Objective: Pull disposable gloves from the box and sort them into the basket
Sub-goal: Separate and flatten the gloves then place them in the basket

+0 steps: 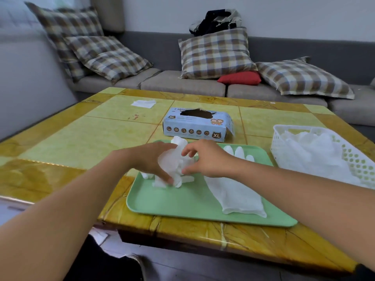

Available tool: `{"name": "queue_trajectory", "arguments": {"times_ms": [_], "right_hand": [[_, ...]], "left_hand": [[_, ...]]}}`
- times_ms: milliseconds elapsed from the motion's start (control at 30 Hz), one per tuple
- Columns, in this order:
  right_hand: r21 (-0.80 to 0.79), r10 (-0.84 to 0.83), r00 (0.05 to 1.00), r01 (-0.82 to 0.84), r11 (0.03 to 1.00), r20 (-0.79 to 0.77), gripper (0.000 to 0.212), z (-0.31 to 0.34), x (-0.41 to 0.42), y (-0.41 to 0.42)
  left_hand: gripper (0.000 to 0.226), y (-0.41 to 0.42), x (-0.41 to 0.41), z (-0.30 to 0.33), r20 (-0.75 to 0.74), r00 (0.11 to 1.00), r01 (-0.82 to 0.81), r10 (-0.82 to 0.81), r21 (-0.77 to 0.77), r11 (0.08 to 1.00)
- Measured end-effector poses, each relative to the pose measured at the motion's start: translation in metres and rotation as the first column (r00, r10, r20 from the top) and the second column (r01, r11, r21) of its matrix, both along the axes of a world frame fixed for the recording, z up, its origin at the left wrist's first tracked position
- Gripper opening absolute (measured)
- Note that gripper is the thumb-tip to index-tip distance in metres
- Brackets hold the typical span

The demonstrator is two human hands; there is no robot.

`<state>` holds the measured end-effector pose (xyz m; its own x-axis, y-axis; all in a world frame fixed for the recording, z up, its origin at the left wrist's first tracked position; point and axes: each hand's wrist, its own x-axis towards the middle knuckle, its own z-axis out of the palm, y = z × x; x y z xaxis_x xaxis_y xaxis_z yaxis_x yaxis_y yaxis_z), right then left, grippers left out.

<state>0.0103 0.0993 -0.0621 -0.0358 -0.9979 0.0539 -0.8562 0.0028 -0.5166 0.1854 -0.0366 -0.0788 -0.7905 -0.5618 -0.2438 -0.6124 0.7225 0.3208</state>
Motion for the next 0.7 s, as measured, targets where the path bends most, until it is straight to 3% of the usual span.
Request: {"name": "queue_trajectory", "arguments": {"times_ms": [100, 167, 267, 333, 400, 467, 567, 633, 700], "right_hand": [[0.01, 0.061, 0.998, -0.062, 0.998, 0.03, 0.023, -0.016, 0.007, -0.008], [0.048, 0.124, 0.991, -0.121, 0.991, -0.054, 0.012, -0.019, 0.004, -0.008], [0.115, 0.243, 0.929, -0.218, 0.969, -0.28, 0.017, -0.01, -0.01, 0.002], [0.161, 0.287, 0.913, -0.249, 0.955, -0.29, 0.018, -0.003, -0.022, 0.012], [0.183, 0.27, 0.949, -0.24, 0.953, -0.161, 0.019, 0.0, -0.029, 0.021], [0.112, 0.119, 0.992, -0.123, 0.986, 0.041, 0.019, 0.001, -0.036, 0.021], [0.037, -0.14, 0.953, 0.135, 0.99, 0.269, 0.028, 0.005, -0.05, 0.002], [0.144, -0.189, 0.915, 0.146, 0.979, 0.357, 0.042, 0.005, -0.052, -0.009], [0.182, -0.162, 0.912, 0.099, 0.978, 0.376, 0.027, 0.0, -0.048, -0.017]], "left_hand": [[0.119, -0.002, -0.005, -0.008, 0.019, 0.996, 0.088, -0.087, -0.046, 0.995], [0.11, -0.007, -0.003, -0.01, 0.026, 0.994, 0.111, -0.109, -0.078, 0.991], [0.106, -0.009, -0.001, -0.003, -0.056, 0.998, 0.033, -0.04, -0.112, 0.993], [0.077, -0.011, -0.002, 0.007, -0.125, 0.992, 0.021, -0.032, -0.093, 0.995], [0.041, -0.012, -0.001, 0.016, -0.173, 0.983, 0.056, -0.069, -0.079, 0.995], [0.021, -0.011, -0.003, 0.022, -0.244, 0.967, 0.064, -0.07, -0.034, 0.997], [0.016, -0.004, -0.004, 0.031, -0.366, 0.93, 0.061, -0.042, 0.041, 0.997], [0.02, 0.004, -0.006, 0.035, -0.466, 0.885, 0.076, -0.012, 0.119, 0.99], [0.022, 0.015, -0.011, 0.039, -0.622, 0.78, 0.111, 0.064, 0.237, 0.965]]}}
